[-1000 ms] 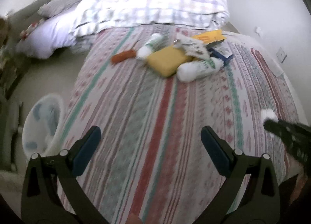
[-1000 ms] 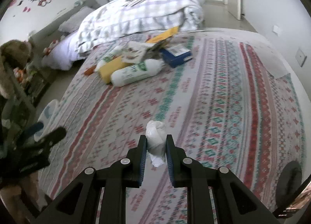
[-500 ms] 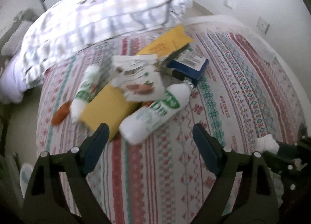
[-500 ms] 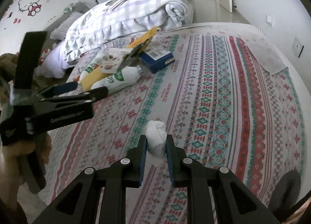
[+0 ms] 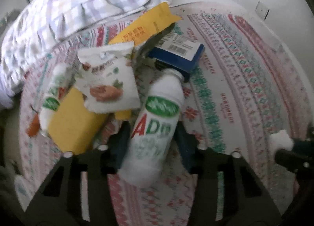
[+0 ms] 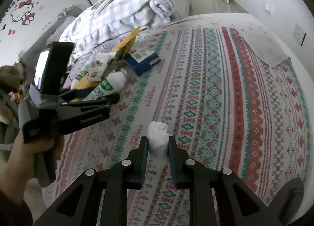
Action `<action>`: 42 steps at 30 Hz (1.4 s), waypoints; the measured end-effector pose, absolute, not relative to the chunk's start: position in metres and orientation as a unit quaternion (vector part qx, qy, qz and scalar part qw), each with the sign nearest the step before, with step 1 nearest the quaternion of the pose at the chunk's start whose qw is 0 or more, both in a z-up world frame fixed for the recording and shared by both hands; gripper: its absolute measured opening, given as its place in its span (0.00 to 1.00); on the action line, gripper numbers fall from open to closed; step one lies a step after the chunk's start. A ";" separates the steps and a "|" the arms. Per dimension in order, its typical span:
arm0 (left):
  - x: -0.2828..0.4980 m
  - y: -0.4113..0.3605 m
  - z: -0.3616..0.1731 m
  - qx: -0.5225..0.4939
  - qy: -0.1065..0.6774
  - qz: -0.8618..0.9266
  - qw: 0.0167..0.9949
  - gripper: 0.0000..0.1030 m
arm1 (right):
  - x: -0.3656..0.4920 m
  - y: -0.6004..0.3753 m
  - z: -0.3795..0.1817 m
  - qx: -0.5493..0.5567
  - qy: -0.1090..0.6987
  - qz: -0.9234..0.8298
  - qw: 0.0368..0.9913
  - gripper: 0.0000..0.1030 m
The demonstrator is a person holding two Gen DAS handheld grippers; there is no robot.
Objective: Collect trash
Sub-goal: 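Grasp the white AD milk bottle with the left tool while the right tool holds the tissue, then carry the bottle and tissue over the white bin and open both tools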
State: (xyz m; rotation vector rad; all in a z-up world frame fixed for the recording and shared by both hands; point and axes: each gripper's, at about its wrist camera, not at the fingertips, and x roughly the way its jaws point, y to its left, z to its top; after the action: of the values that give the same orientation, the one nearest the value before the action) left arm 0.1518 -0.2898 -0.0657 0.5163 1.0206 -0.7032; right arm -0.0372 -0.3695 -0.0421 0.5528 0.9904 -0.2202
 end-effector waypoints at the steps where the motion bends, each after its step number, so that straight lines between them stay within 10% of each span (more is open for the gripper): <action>1: 0.149 -0.286 -0.066 0.227 0.476 -0.327 0.784 0.41 | -0.038 -0.371 -0.044 0.265 0.470 -0.104 0.836 0.21; 42: 0.124 -0.010 -0.045 -0.024 0.485 -0.207 0.849 0.38 | 0.038 -0.216 -0.011 0.194 0.480 -0.006 0.855 0.21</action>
State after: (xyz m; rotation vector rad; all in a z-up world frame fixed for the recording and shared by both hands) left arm 0.1236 -0.0097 -0.0448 -0.0503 1.0215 -0.4362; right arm 0.0380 -0.2161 -0.0114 0.4086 1.0094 -0.0133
